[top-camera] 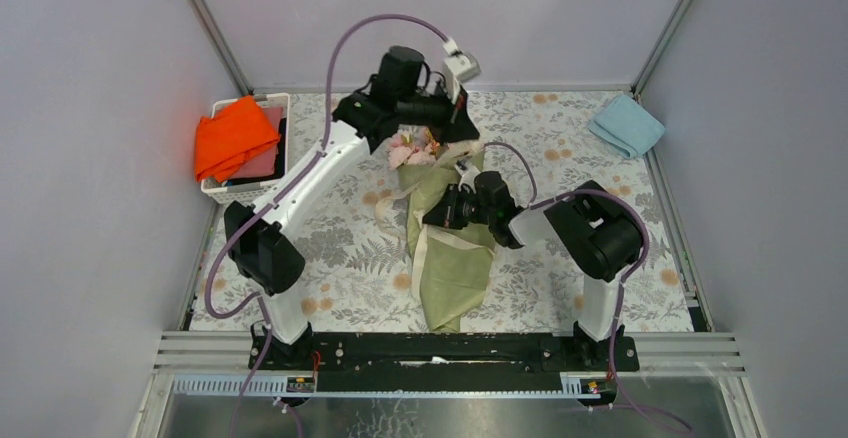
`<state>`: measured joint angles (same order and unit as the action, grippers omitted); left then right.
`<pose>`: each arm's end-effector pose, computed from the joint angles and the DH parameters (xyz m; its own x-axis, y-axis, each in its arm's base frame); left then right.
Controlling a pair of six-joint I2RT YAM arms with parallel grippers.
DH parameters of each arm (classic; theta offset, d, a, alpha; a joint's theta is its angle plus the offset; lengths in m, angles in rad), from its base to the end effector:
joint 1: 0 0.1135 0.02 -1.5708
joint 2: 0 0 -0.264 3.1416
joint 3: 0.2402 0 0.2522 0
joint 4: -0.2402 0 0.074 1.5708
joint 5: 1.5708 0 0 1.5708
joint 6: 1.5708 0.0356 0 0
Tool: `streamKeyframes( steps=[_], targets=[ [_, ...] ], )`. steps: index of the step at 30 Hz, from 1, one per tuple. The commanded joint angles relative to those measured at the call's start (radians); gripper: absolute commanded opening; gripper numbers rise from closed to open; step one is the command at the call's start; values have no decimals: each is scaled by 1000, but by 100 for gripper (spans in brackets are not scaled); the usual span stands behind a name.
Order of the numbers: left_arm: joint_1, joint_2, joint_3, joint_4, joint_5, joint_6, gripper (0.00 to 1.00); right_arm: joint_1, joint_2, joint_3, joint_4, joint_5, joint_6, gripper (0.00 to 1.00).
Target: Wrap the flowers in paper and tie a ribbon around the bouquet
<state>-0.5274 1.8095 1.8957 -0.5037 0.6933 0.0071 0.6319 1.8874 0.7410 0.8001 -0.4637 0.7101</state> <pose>0.3463 -0.2280 0.4098 -0.3440 0.2067 -0.9159 0.8944 0.3691 -0.2526 0.2789 0.2239 0.1299 -0.7734 0.1565 -0.6143 -0.4795 0.4895 0.7283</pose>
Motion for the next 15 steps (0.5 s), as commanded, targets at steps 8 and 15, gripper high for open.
streamKeyframes(
  steps=[8, 15],
  targets=[
    [-98, -18, -181, -15, -47, 135, 0, -72, -158, 22, -138, -123, -44, 36],
    [-20, 55, -141, 63, -79, 13, 0, -78, -304, -56, -326, -114, -101, 47]
  ],
)
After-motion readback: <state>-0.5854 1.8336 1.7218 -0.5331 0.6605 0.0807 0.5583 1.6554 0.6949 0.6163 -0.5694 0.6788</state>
